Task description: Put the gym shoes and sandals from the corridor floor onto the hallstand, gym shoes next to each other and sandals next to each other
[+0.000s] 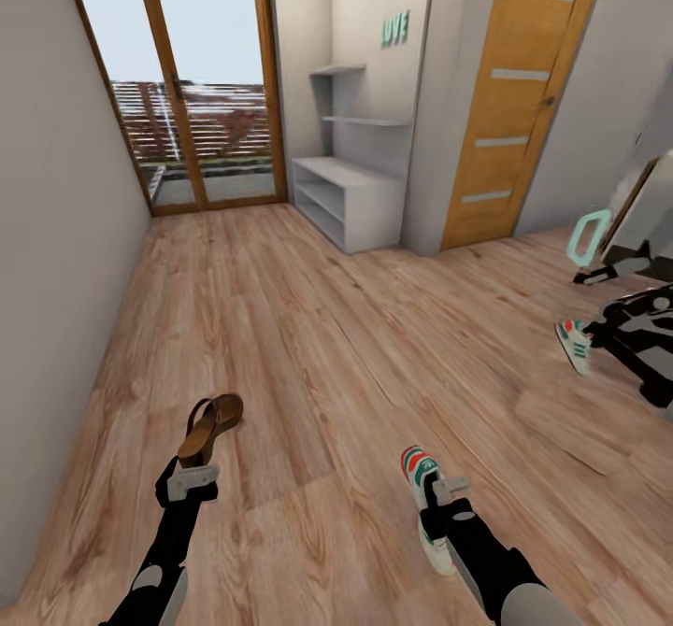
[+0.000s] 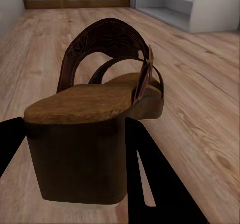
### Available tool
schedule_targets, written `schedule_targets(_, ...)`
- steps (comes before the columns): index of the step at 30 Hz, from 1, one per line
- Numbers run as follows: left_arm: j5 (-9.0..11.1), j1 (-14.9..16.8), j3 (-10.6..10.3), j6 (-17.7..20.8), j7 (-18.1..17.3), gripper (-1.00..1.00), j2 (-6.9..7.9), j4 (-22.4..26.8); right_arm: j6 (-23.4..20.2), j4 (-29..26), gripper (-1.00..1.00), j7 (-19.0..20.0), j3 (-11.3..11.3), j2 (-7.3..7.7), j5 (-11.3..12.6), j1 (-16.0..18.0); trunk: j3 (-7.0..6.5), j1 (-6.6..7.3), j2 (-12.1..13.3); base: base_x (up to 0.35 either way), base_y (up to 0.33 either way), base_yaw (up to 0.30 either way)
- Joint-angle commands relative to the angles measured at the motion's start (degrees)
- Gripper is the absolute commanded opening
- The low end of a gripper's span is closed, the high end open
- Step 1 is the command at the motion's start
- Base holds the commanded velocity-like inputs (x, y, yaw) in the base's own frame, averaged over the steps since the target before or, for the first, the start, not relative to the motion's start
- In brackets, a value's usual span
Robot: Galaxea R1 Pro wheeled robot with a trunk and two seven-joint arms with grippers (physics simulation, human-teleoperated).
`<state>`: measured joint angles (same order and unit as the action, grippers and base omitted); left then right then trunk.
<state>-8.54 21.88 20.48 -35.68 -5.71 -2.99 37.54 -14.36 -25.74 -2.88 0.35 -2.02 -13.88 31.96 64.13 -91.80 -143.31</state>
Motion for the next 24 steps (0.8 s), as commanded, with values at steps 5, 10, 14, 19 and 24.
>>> schedule_targets(5,0.01,0.00,-0.03,0.00,0.00,-1.00,0.00,-0.01,0.00,-0.01,-1.00,-0.01,0.00,0.00,-0.01,-0.02,0.00,0.00,0.00,0.347,0.171,0.044)
schedule_targets(10,0.01,0.00,-0.08,0.00,0.00,-1.00,0.00,-0.01,0.03,-0.01,-1.00,-0.02,0.00,0.03,-0.01,0.01,0.00,0.00,0.00,0.347,0.170,0.180)
schedule_targets(14,0.01,0.00,-0.09,0.00,0.00,-1.00,0.00,-0.01,0.02,-0.01,-1.00,-0.02,0.00,0.03,-0.01,0.01,0.00,0.00,0.00,0.347,0.169,0.107)
schedule_targets(19,0.01,0.00,-0.14,0.00,0.00,-1.00,0.00,-0.01,0.01,-0.01,-1.00,-0.02,0.00,0.02,-0.01,0.00,0.00,0.00,0.00,0.347,0.130,0.033)
schedule_targets(24,0.01,0.00,-0.17,0.00,0.00,-1.00,0.00,-0.01,0.00,-0.01,-1.00,-0.02,0.00,0.01,-0.01,0.02,0.00,0.00,0.00,0.348,0.101,0.008)
